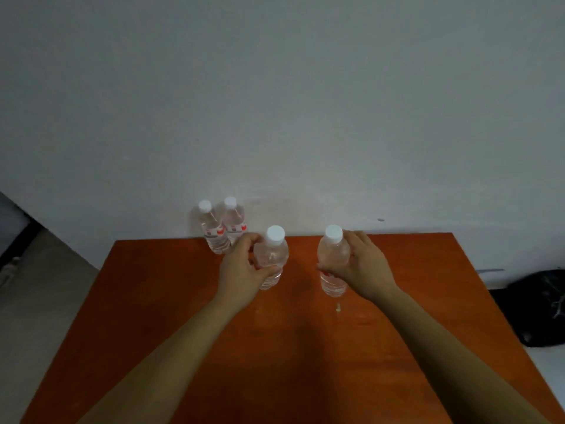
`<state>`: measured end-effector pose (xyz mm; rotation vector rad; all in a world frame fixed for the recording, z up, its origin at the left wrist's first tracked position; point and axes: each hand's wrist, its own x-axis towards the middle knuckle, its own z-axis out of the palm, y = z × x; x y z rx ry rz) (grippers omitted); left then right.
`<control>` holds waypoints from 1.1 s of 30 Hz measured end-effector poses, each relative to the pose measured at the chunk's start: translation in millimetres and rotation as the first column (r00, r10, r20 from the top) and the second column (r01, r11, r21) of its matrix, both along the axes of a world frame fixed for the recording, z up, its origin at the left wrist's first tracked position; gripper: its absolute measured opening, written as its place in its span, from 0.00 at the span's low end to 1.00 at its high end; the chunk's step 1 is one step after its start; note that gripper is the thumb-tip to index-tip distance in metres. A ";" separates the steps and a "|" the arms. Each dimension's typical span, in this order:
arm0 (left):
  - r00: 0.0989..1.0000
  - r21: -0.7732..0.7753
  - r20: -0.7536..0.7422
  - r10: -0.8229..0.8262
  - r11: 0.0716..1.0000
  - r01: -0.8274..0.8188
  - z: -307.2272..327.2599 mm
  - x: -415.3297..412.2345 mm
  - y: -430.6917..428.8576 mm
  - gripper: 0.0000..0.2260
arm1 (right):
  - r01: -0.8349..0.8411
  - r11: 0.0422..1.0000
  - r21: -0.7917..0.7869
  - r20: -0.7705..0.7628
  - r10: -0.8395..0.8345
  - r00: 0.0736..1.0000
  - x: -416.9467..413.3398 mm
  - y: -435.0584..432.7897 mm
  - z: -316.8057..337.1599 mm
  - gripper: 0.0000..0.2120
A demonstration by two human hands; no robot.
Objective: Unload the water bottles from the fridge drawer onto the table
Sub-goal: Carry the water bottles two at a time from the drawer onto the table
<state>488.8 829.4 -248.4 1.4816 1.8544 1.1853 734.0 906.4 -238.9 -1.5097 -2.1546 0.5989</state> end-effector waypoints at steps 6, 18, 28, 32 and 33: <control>0.994 -0.009 -0.113 -0.001 1.000 0.000 -38.0 -43.3 81.9 0.25 | 0.056 0.997 -0.057 0.136 -0.048 0.990 -41.0 58.6 -26.9 0.34; 0.977 -0.157 -0.164 0.137 0.974 -0.163 -67.1 -68.8 156.0 0.29 | -0.119 0.966 -0.230 -0.008 0.120 0.993 -118.5 147.6 -68.0 0.33; 0.957 -0.259 -0.246 0.155 0.941 -0.219 -87.9 -78.9 173.0 0.29 | -0.132 0.963 -0.235 -0.092 0.113 0.989 -151.9 178.4 -75.0 0.30; 0.942 -0.295 -0.315 0.118 0.931 -0.215 -85.4 -78.6 176.8 0.28 | -0.159 0.962 -0.222 -0.080 0.145 0.986 -151.6 176.8 -84.1 0.34; 0.941 -0.306 -0.322 0.104 0.929 -0.208 -84.3 -79.4 177.8 0.29 | -0.167 0.960 -0.225 -0.070 0.154 0.985 -151.3 176.2 -85.4 0.34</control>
